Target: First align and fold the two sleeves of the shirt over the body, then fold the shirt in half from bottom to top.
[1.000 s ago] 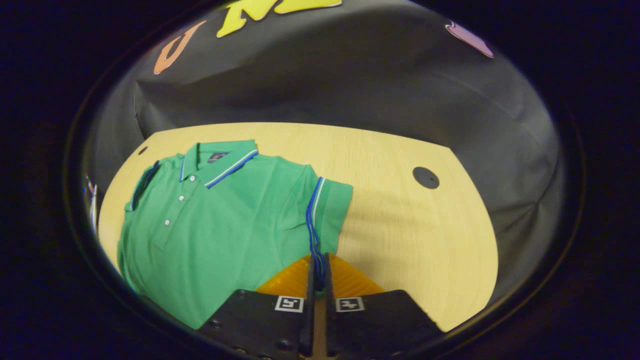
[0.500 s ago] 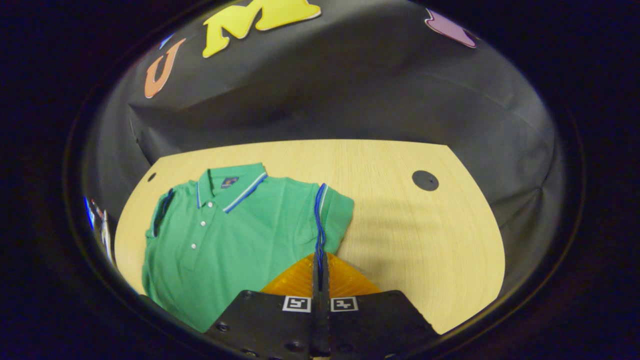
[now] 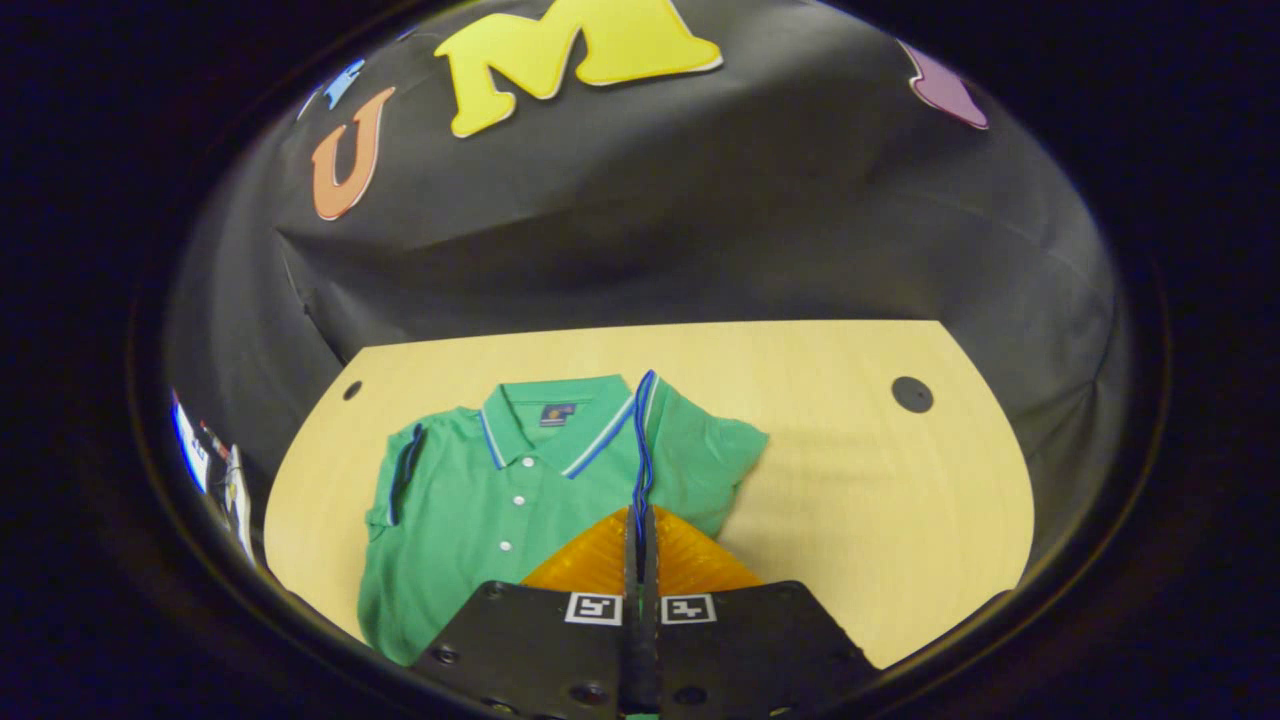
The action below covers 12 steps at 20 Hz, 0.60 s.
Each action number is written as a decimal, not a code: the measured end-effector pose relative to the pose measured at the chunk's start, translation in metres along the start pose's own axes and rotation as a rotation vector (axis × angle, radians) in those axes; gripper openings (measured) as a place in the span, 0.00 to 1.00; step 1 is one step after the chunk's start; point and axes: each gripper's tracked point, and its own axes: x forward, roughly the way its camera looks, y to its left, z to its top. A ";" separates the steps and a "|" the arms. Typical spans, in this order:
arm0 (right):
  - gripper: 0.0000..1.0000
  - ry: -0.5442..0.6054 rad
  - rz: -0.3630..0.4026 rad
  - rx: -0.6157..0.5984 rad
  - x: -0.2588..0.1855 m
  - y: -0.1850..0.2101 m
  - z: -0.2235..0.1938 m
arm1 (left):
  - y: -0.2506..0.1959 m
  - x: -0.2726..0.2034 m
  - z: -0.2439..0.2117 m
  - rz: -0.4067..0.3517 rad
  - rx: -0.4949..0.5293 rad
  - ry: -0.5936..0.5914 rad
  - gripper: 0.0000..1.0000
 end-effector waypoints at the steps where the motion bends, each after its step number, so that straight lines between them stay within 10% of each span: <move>1: 0.00 0.004 0.006 -0.006 0.004 0.009 -0.002 | 0.006 -0.001 0.000 0.012 0.002 0.002 1.00; 8: 0.05 0.033 0.037 -0.021 0.014 0.056 -0.011 | 0.032 -0.009 -0.006 0.055 -0.006 0.018 1.00; 12: 0.58 -0.026 0.044 -0.013 -0.007 0.064 -0.007 | 0.033 -0.008 -0.010 0.048 -0.020 0.033 1.00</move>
